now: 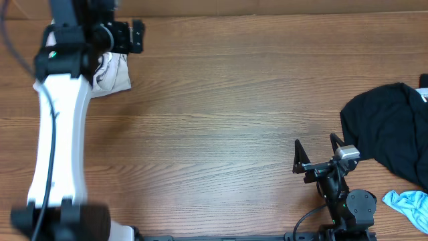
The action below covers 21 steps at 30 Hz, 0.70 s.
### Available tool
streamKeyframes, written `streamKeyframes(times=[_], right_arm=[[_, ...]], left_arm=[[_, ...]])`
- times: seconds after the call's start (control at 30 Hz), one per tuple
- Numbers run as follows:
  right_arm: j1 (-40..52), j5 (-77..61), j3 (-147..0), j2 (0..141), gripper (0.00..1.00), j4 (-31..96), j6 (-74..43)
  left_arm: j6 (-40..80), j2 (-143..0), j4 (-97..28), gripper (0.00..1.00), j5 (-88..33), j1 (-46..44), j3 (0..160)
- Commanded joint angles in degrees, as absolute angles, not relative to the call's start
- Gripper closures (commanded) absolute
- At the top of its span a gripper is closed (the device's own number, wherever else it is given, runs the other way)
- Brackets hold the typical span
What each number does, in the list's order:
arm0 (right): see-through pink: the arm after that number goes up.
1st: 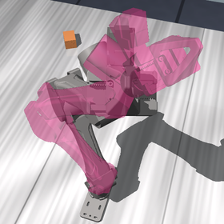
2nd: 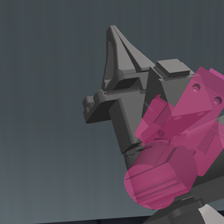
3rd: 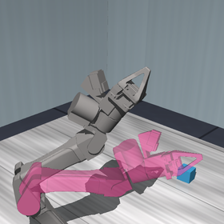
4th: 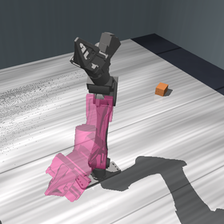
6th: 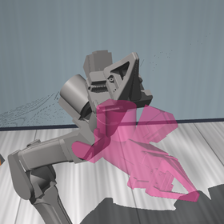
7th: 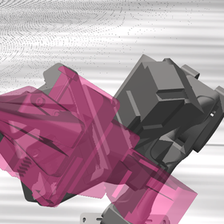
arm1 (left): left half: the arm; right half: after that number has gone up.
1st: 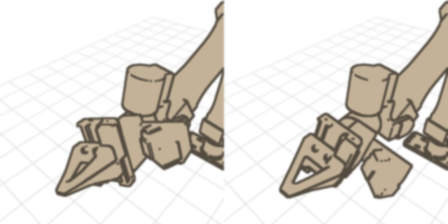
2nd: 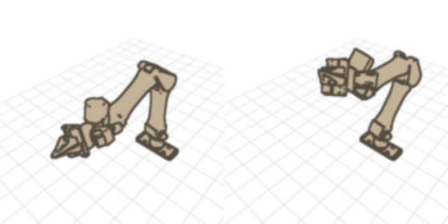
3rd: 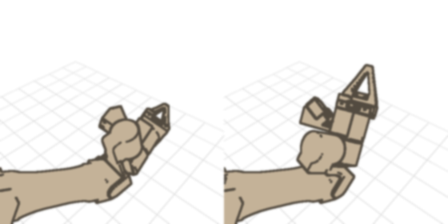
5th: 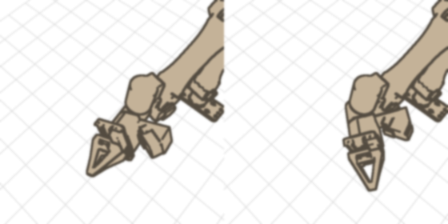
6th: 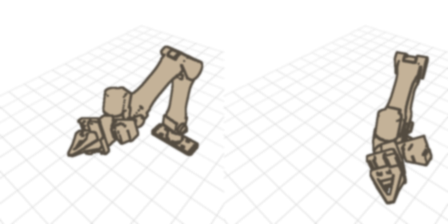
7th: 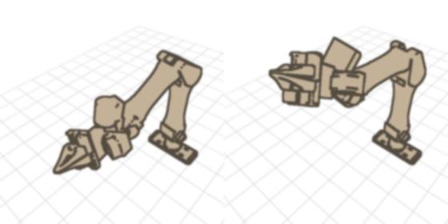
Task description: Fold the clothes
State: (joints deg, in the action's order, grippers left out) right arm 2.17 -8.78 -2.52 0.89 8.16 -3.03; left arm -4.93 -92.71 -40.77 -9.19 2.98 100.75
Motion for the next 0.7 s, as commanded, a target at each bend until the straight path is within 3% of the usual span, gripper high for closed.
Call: streamKeyframes(times=[0.0, 0.27, 0.67], right_arm=[[1.8, -9.0, -2.2, 0.2, 0.00, 7.8, -3.4], [1.8, -9.0, -2.2, 0.2, 0.00, 7.8, -3.4], [1.8, -9.0, -2.2, 0.2, 0.00, 7.8, -3.4]], left_arm=[[-6.3, -84.6, -41.9, 0.00, 2.7, 2.8, 100.9], [-7.3, -68.2, -47.2, 0.00, 6.6, 3.2, 94.3], [-2.7, -34.6, -20.3, 0.00, -2.6, 5.8, 46.5]])
